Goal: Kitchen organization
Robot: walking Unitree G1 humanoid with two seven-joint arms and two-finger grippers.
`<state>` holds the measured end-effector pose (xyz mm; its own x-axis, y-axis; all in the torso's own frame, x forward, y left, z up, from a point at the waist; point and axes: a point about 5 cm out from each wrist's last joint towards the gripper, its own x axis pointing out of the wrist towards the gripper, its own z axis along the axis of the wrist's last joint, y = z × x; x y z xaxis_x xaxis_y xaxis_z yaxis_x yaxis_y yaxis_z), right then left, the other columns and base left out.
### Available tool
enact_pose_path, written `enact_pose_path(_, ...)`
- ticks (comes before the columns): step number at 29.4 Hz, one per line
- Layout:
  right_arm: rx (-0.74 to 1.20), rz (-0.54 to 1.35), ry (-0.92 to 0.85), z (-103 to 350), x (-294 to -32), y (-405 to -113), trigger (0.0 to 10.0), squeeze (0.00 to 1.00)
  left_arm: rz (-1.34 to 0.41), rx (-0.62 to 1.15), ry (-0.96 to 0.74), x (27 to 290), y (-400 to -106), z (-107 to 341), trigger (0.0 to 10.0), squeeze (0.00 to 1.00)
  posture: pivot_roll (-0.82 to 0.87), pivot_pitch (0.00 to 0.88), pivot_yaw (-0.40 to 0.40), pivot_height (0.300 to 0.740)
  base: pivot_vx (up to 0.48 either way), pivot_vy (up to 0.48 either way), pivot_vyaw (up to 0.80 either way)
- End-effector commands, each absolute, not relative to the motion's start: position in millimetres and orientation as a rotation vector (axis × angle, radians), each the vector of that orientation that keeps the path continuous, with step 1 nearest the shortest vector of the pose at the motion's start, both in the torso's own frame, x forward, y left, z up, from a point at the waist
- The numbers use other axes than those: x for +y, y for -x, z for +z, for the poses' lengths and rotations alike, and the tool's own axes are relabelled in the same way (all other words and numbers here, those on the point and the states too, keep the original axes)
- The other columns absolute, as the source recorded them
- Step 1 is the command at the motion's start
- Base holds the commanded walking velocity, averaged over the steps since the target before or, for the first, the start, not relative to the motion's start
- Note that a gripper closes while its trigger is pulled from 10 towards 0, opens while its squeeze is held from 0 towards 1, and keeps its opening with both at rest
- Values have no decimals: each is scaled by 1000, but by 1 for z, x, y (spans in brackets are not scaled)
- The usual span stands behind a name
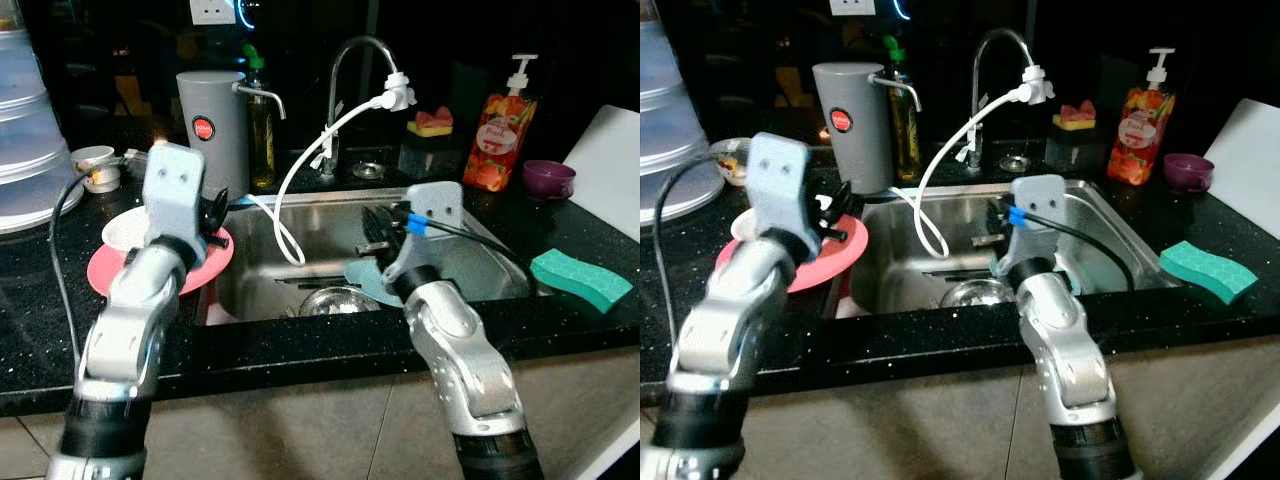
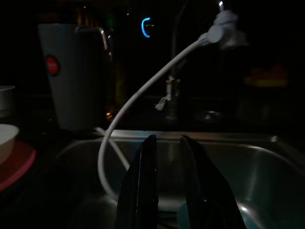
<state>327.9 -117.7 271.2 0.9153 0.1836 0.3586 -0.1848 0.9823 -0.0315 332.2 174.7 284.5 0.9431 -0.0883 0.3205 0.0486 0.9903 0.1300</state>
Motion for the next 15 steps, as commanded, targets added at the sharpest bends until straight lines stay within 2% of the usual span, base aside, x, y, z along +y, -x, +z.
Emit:
enact_pose_path(1,-389,160,5,273,-124,-326,10000,0,-61,-351,-111,177,-328,287,10000,0,47,90,-16,740,0,0,0)
enact_pose_path(7,-401,60,-9,273,-140,-330,10000,0,-77,-327,-125,178,-325,277,10000,0,60,75,3,740,0,0,0)
enact_pose_path(9,-402,60,-15,274,-139,-330,10000,0,-67,-309,-263,181,-328,275,10000,0,57,77,5,740,0,0,0)
enact_pose_path(10,-403,82,-19,274,-132,-329,10000,0,-82,-293,-395,189,-333,277,10000,0,53,74,0,740,0,0,0)
enact_pose_path(11,-403,82,-19,274,-132,-329,10000,0,-82,-293,-395,189,-333,277,10000,0,53,74,0,740,0,0,0)
enact_pose_path(15,-401,114,-20,272,-125,-328,10000,0,-91,-170,-603,214,-347,282,10000,0,61,68,-1,740,0,0,0)
